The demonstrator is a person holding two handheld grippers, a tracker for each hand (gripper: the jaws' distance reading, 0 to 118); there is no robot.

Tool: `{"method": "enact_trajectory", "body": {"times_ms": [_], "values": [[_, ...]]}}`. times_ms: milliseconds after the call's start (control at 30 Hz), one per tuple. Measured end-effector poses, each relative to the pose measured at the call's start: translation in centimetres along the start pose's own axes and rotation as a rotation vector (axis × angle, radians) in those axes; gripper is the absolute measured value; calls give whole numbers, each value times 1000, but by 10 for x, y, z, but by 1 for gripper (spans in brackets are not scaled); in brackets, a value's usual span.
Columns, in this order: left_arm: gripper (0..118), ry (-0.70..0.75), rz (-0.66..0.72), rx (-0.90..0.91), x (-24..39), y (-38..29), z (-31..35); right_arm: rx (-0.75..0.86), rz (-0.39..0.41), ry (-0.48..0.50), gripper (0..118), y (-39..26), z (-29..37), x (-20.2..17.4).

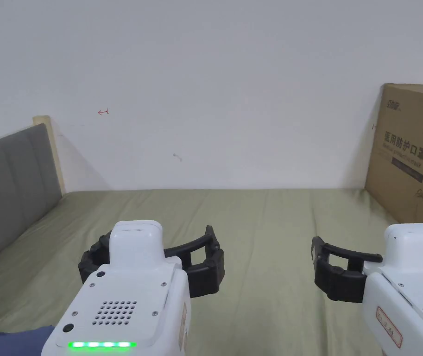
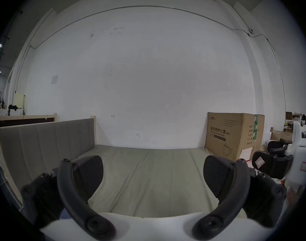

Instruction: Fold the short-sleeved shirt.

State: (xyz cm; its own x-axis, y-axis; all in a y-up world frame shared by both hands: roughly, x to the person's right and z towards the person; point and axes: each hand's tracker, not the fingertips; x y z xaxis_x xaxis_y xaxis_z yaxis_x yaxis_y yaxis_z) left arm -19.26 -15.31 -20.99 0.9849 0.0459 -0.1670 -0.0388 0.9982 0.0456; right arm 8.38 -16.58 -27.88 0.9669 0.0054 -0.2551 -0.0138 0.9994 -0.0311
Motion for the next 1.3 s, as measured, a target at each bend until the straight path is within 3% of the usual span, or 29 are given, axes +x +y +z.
{"method": "enact_trajectory", "body": {"times_ms": [333,467,1300], "values": [[116,17,22,-38,-2,-3,-3,-27,-21,14,118,-3,-2,-1],[115,123,22,-59,0,0,-8,-39,-47,35,118,-2,-3,0],[115,72,37,-128,4,-7,-6,-60,-34,34,118,0,7,-4]]}}
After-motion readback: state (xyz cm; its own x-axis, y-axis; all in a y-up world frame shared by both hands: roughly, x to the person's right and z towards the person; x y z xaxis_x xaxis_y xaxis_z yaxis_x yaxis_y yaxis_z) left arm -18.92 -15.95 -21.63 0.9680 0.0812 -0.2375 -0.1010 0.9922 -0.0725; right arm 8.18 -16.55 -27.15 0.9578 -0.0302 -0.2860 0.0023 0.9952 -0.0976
